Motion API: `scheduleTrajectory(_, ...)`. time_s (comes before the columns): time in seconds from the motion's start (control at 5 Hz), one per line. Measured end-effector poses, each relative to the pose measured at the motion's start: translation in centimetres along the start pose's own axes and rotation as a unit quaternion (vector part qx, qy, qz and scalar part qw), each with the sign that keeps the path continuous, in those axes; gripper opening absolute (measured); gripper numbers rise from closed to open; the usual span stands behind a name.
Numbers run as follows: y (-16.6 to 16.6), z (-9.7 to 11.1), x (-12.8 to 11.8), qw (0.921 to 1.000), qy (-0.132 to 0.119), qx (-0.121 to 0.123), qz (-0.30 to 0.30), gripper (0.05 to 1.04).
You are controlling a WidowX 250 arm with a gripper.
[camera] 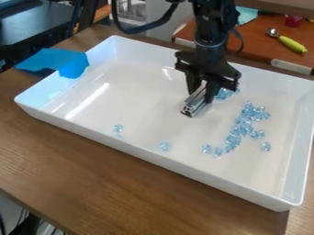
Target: Sweep into pile
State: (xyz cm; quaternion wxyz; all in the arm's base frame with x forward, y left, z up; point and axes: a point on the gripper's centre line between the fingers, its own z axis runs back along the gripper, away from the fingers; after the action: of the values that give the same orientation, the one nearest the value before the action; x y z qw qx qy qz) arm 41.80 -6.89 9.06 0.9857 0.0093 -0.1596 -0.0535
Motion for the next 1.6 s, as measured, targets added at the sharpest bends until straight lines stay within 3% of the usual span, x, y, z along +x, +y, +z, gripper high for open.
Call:
scheduleTrajectory(0.4,-4.9,0.8,-1.2,0.9981,-0.007,-0.03,-0.054,0.365)
scheduleTrajectory(0.6,-5.2,0.9,-1.4,0.9974,-0.009,-0.036,-0.061,0.365)
scheduleTrajectory(0.8,-4.7,1.6,-1.9,0.997,-0.03,-0.016,-0.069,0.365)
scheduleTrajectory(1.0,-1.6,4.1,-1.0,0.9955,-0.076,0.007,-0.055,0.365)
scheduleTrajectory(1.2,3.9,6.2,-0.9,0.993,-0.111,0.027,-0.03,0.365)
scheduleTrajectory(1.4,8.1,5.9,-2.5,0.9955,-0.08,0.048,-0.013,0.365)
scheduleTrajectory(1.6,11.3,5.2,-5.0,0.9963,-0.029,0.066,0.046,0.365)
